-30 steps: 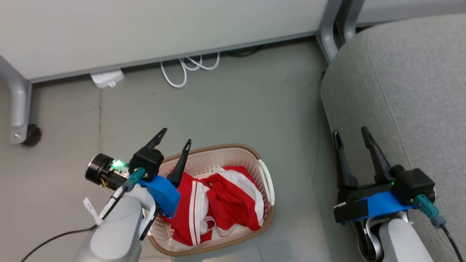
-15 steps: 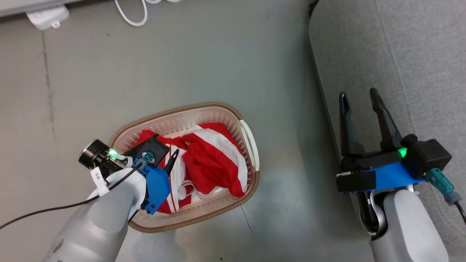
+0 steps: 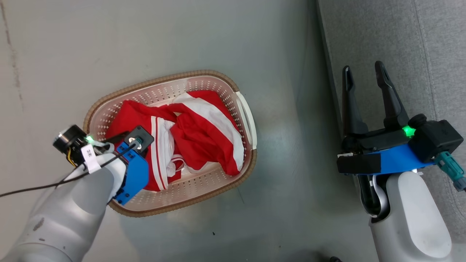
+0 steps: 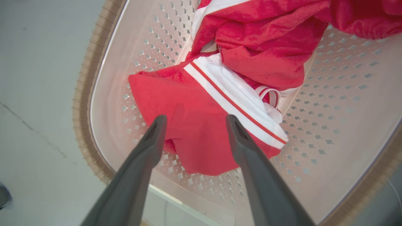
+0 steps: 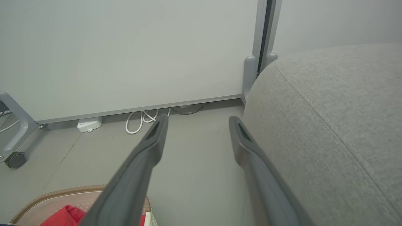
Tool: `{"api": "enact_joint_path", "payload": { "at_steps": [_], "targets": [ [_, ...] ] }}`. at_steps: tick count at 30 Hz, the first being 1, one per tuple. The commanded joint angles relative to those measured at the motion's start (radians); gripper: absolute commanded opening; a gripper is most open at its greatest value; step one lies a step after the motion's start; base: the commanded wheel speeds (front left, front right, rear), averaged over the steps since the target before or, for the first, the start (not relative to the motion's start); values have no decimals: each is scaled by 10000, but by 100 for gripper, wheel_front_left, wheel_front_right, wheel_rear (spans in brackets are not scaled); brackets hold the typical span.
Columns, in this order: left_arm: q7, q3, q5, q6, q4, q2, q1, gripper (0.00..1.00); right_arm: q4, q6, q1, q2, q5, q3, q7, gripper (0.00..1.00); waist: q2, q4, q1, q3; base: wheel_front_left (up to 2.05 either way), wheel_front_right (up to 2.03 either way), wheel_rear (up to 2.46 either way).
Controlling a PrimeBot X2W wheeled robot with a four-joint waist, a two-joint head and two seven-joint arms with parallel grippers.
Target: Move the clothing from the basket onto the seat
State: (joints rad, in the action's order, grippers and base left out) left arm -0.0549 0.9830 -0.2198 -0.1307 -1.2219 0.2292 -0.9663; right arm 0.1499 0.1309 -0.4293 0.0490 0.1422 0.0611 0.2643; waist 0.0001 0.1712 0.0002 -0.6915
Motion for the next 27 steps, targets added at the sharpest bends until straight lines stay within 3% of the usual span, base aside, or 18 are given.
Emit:
{"api": "enact_joint_path", "payload": {
  "at_steps": [1,14,27],
  "targets": [
    [104,155,-29,10,-85,139,-253,100,-41,-3,-181,24,37,35,3,100,-1,36,-2,-198,0,0,0],
    [1573,701,-359,9,-558,452,-1228,100,-217,-3,-567,25,208,155,3,100,-1,157,-2,-1128,0,0,0],
    [2026,826,-574,26,-632,390,-1628,100,-387,-3,-838,24,388,201,3,100,-1,329,-2,-1908,0,0,0]
  ]
}}
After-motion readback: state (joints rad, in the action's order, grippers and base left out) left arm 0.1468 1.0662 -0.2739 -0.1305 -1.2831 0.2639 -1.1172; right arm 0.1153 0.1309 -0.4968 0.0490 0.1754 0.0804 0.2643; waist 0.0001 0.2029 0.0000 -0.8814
